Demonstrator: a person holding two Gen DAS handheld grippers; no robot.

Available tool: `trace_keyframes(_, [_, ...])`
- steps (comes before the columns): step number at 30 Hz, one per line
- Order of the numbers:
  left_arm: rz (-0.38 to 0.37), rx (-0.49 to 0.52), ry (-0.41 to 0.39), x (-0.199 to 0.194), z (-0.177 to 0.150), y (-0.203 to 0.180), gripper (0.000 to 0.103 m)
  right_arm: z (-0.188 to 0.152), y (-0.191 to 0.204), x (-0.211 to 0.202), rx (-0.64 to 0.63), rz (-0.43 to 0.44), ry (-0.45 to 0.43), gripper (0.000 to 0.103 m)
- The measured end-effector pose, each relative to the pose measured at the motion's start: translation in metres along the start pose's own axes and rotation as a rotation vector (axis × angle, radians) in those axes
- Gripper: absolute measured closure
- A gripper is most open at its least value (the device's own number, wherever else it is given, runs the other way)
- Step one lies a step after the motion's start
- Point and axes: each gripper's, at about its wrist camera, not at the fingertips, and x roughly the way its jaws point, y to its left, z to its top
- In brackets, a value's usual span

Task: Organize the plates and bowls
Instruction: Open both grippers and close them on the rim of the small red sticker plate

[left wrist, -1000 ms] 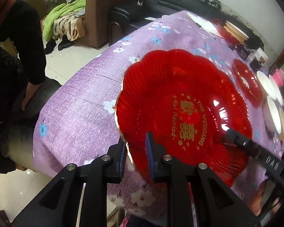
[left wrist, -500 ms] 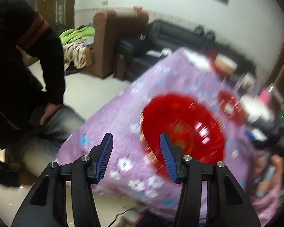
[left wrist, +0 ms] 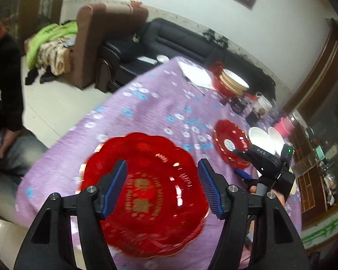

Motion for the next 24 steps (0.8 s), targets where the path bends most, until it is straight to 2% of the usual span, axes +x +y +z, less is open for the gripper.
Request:
trace_keyframes(5, [-0.023, 0.005, 0.061, 0.034, 0.030, -0.026, 0.039, 0.005, -0.007, 0.002, 0.058, 0.058, 0.003, 0.039])
trace_keyframes(7, [-0.005, 0.011, 0.093, 0.051, 0.043, -0.036, 0.039, 0.006, -0.008, 0.002, 0.068, 0.078, -0.001, 0.040])
trace_keyframes(10, [-0.058, -0.007, 0.167, 0.083, 0.060, -0.052, 0.039, 0.008, -0.014, 0.003, 0.090, 0.115, -0.008, 0.041])
trace_keyframes(12, [-0.045, -0.032, 0.228, 0.112, 0.065, -0.062, 0.039, 0.011, -0.015, 0.004, 0.094, 0.131, -0.006, 0.043])
trace_keyframes(14, [-0.063, -0.041, 0.279, 0.135, 0.066, -0.070, 0.039, 0.011, -0.015, 0.004, 0.081, 0.136, -0.014, 0.044])
trace_keyframes(15, [-0.053, -0.043, 0.299, 0.145, 0.067, -0.074, 0.039, 0.012, -0.014, 0.005, 0.064, 0.130, -0.018, 0.046])
trace_keyframes(17, [-0.025, -0.041, 0.331, 0.167, 0.066, -0.083, 0.039, 0.012, -0.014, 0.004, 0.034, 0.113, -0.031, 0.058])
trace_keyframes(18, [-0.012, -0.041, 0.340, 0.173, 0.066, -0.086, 0.039, 0.014, -0.015, 0.006, 0.026, 0.098, -0.035, 0.074])
trace_keyframes(19, [0.001, -0.044, 0.348, 0.181, 0.066, -0.090, 0.039, 0.017, -0.020, 0.009, 0.032, 0.092, -0.022, 0.082])
trace_keyframes(21, [0.019, -0.045, 0.361, 0.196, 0.067, -0.100, 0.039, 0.021, -0.027, 0.010, 0.057, 0.123, -0.003, 0.084])
trace_keyframes(24, [0.077, -0.041, 0.360, 0.211, 0.071, -0.108, 0.039, 0.023, -0.026, 0.012, 0.050, 0.125, -0.001, 0.086])
